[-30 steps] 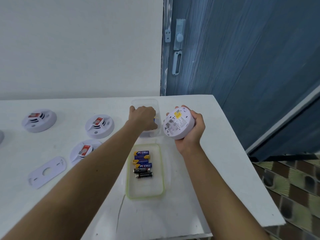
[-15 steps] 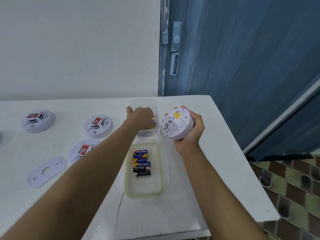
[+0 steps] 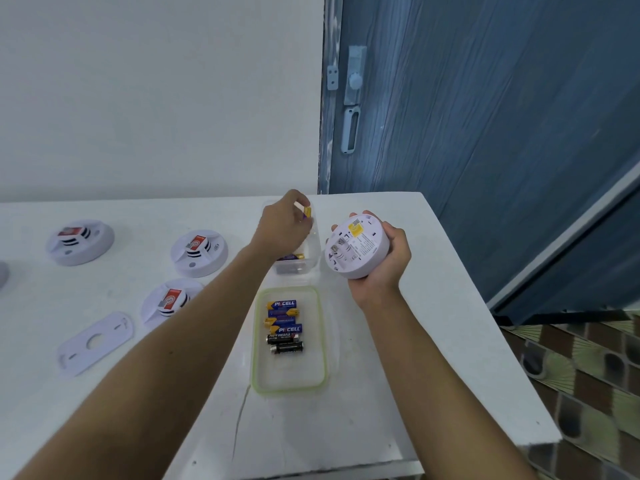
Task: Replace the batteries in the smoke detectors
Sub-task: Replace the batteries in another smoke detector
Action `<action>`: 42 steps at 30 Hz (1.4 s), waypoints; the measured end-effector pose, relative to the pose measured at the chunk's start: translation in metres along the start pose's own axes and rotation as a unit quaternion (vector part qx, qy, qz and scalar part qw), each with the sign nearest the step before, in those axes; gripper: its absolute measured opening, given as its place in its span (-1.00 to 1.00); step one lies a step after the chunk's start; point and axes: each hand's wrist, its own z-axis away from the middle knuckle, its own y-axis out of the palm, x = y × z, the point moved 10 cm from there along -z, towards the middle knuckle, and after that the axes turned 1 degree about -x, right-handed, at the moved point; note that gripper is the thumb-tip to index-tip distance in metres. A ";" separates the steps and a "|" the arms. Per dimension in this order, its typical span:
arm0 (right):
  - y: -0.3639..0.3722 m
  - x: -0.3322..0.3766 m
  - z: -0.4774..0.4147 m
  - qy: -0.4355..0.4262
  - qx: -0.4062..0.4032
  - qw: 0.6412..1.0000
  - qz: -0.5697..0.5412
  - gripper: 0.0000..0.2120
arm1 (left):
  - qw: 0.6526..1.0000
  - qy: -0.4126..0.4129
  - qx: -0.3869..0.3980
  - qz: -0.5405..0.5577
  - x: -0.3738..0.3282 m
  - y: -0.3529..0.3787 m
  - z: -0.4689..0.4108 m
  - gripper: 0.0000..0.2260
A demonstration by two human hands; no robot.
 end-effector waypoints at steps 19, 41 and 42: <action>0.033 -0.005 0.030 0.020 0.115 0.986 -0.122 -0.61 | 0.951 0.083 -0.082 0.286 -0.044 -0.056 0.093 -0.82; 0.046 -0.017 0.047 -0.003 0.100 0.992 -0.077 -0.62 | 0.984 0.042 -0.062 0.160 -0.037 -0.037 0.113 -0.87; 0.047 -0.018 0.048 0.000 0.099 0.992 -0.079 -0.63 | 0.985 0.047 -0.066 0.155 -0.038 -0.038 0.115 -0.89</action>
